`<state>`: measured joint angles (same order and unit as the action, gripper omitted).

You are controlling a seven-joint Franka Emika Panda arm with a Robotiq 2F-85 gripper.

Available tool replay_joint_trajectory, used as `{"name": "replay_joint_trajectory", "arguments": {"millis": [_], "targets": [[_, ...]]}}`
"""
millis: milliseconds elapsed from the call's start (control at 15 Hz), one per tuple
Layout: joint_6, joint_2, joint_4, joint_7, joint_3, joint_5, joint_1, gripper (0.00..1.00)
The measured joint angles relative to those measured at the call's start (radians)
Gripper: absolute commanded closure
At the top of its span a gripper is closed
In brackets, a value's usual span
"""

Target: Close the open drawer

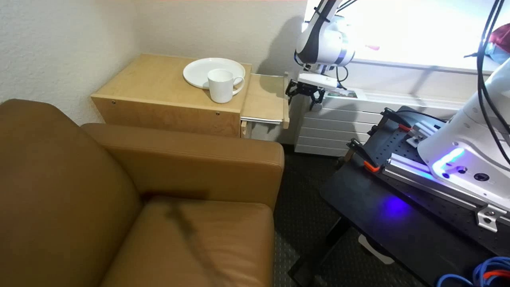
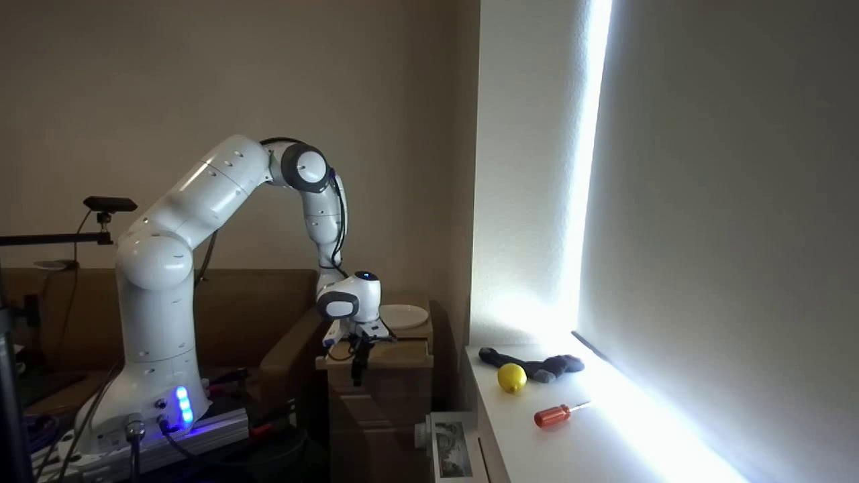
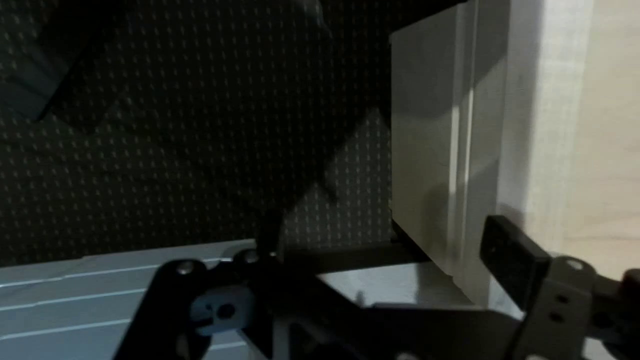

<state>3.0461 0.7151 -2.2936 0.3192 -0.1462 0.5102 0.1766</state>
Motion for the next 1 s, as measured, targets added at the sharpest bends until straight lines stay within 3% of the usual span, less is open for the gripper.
{"name": "replay_joint_trajectory", "arguments": {"millis": [200,333,533,800,1000], "targets": [[0.116,0.001,0.020,0.075,0.003,0.000,-0.096,0.00],[0.151,0.001,0.031,0.114,0.007,0.000,-0.122,0.00],[0.149,0.002,0.033,0.135,0.011,0.000,-0.100,0.00],[0.071,0.002,0.033,0.128,0.004,-0.003,-0.005,0.00],[0.072,0.002,0.034,0.129,0.005,-0.003,-0.010,0.00]]}}
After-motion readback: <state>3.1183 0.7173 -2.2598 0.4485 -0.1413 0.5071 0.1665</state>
